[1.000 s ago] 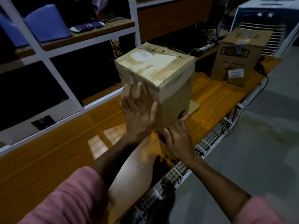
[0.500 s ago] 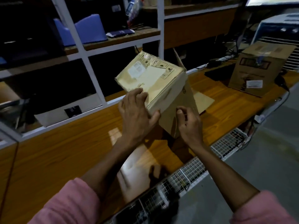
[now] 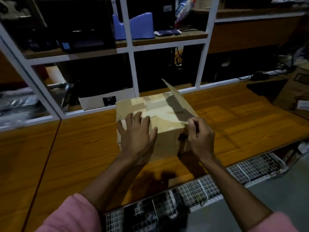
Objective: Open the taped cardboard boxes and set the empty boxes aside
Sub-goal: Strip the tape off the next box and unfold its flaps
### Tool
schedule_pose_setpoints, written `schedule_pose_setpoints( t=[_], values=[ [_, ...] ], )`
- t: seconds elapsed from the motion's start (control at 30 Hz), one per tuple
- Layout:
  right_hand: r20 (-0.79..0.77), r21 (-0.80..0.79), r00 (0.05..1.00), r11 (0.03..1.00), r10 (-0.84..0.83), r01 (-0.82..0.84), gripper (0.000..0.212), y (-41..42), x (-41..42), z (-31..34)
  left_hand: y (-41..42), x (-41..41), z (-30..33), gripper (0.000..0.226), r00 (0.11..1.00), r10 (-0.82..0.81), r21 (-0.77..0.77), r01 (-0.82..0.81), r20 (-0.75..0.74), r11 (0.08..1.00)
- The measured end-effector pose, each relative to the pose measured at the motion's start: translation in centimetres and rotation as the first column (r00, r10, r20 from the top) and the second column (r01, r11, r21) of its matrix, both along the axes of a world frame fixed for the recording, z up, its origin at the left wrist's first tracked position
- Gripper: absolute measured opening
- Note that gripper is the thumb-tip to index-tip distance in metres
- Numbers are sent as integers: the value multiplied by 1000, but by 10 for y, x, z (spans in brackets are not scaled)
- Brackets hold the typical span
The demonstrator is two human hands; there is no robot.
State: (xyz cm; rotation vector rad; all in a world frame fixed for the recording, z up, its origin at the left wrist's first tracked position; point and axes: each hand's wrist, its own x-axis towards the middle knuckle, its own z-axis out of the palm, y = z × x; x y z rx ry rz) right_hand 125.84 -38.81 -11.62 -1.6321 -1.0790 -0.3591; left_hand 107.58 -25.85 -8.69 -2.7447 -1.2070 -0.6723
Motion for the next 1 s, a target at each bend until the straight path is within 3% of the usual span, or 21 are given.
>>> schedule_pose_setpoints(
  t=[0.13,0.23,0.4,0.5,0.8,1.0],
  values=[
    [-44,-23,997,998,-57,56,30,4,11,4,7,-8,-5,57,998,22,-33,-24,-65,999],
    [34,-79,994,991,-103,106,34,11,23,15,11,-12,-2,57,997,22,-65,-27,-73,998],
    [38,-421,995,905,91,-67,42,45,31,20,14,-28,-1,55,993,36,-93,-46,-115,995],
    [15,-536,992,838,123,-96,38,58,19,18,16,-38,2,57,990,51,-126,-68,-135,990],
    [34,-636,989,766,145,-91,54,73,-53,25,30,-87,10,59,963,261,-202,-269,-66,942],
    [45,-656,970,740,238,-151,58,114,-152,17,52,-186,14,57,924,374,-162,-381,-74,910]
  ],
)
